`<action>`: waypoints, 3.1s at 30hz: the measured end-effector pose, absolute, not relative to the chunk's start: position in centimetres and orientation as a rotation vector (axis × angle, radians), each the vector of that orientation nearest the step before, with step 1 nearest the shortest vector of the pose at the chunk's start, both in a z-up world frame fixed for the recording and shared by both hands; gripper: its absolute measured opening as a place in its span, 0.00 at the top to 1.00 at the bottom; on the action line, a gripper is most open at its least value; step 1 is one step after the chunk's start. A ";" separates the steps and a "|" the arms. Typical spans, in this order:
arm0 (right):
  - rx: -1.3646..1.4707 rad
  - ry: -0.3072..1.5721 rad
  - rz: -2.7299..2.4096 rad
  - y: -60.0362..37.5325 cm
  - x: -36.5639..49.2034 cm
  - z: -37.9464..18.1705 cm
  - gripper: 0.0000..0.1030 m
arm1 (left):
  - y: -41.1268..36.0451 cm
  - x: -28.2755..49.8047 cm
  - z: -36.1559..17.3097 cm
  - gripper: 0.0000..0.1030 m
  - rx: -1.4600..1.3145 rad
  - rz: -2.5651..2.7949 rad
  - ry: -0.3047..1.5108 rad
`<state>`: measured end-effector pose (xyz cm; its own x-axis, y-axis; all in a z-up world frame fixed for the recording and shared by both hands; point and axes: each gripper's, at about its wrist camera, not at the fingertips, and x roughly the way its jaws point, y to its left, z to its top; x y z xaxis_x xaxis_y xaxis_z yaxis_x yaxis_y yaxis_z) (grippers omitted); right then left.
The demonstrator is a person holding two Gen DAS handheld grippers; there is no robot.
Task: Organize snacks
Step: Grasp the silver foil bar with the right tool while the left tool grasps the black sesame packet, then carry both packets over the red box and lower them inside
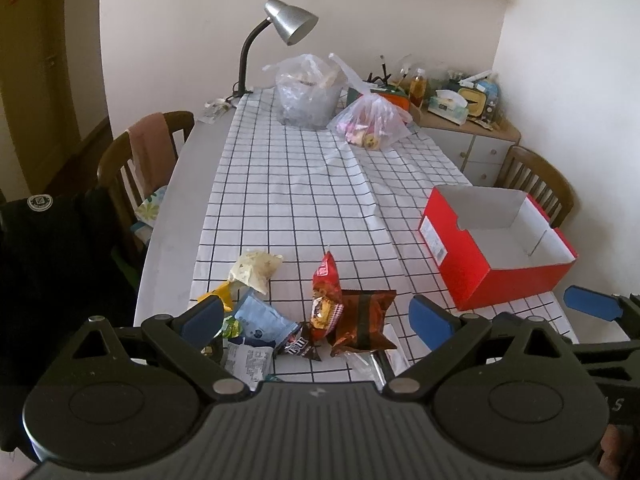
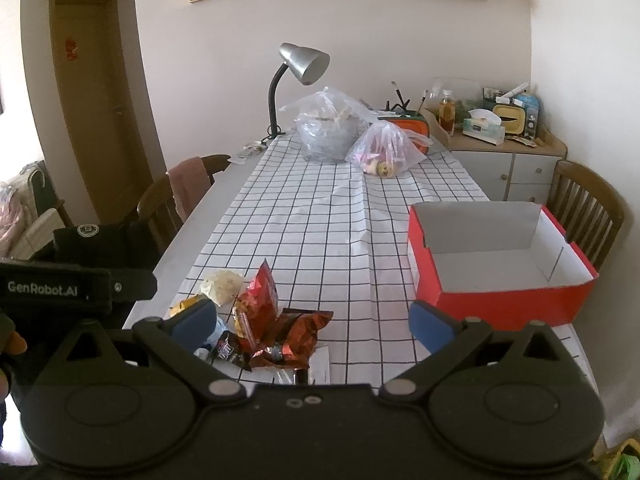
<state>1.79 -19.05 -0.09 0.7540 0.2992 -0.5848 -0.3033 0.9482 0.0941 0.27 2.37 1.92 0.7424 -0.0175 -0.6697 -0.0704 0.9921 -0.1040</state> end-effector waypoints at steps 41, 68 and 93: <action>-0.198 0.930 0.460 -15.1 8.1 -15.9 0.37 | 5.0 3.5 -12.7 0.13 -0.101 0.090 0.959; -0.124 1.016 0.444 -14.2 11.2 -18.0 0.53 | 17.8 7.2 -16.9 0.37 -0.605 0.239 1.075; 0.020 1.027 0.351 -17.9 7.9 -15.9 0.61 | 17.1 5.5 -16.1 0.68 -0.578 0.226 1.096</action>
